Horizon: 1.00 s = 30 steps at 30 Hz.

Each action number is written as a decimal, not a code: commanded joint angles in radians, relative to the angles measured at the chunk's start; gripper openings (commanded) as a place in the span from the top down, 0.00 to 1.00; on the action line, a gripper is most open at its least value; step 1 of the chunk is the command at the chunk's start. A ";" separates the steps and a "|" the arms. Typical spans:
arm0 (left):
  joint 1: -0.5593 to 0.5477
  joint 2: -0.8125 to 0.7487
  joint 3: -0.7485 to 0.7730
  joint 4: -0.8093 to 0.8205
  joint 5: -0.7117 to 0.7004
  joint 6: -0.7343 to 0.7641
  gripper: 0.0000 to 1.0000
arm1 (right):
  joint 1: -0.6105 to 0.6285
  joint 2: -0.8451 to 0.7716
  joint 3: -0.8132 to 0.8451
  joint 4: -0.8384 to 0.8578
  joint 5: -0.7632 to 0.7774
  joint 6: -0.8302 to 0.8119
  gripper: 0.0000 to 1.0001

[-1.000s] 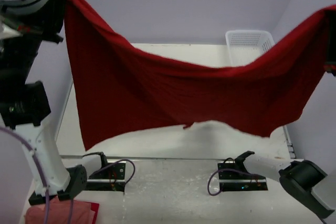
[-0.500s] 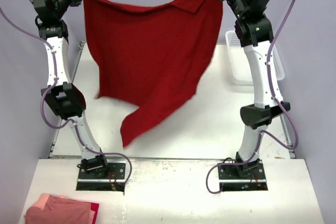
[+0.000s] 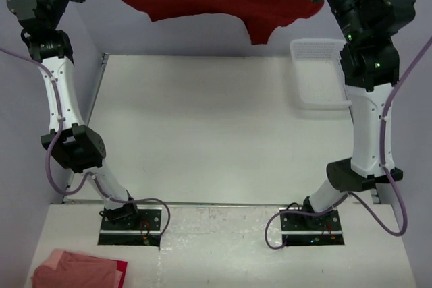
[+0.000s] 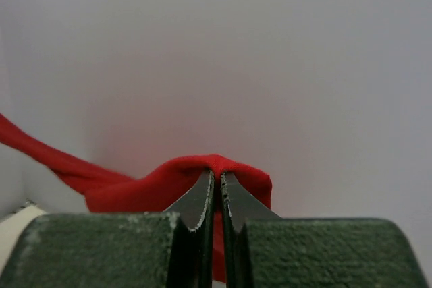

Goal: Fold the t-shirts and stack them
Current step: Flatten out the tshirt

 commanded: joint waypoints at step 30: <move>-0.117 -0.836 -1.390 -0.931 -0.540 0.151 1.00 | 0.297 -0.864 -1.678 -0.392 0.228 0.850 1.00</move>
